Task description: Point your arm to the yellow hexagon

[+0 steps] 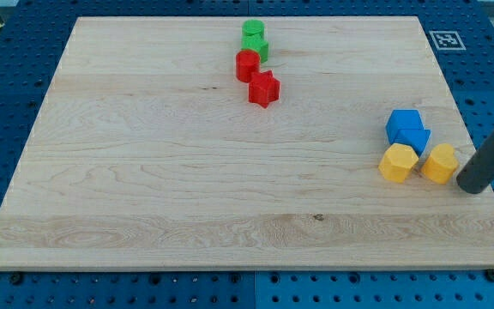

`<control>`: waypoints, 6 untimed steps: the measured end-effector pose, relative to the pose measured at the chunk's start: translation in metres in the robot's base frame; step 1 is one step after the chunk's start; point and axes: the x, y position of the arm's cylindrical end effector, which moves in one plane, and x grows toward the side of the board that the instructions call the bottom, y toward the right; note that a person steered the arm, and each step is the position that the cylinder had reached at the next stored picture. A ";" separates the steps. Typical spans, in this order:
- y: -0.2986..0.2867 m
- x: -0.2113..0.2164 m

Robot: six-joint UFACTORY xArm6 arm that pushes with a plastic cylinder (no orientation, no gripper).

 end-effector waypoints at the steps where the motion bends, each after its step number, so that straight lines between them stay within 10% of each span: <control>1: 0.000 0.019; 6: -0.077 0.020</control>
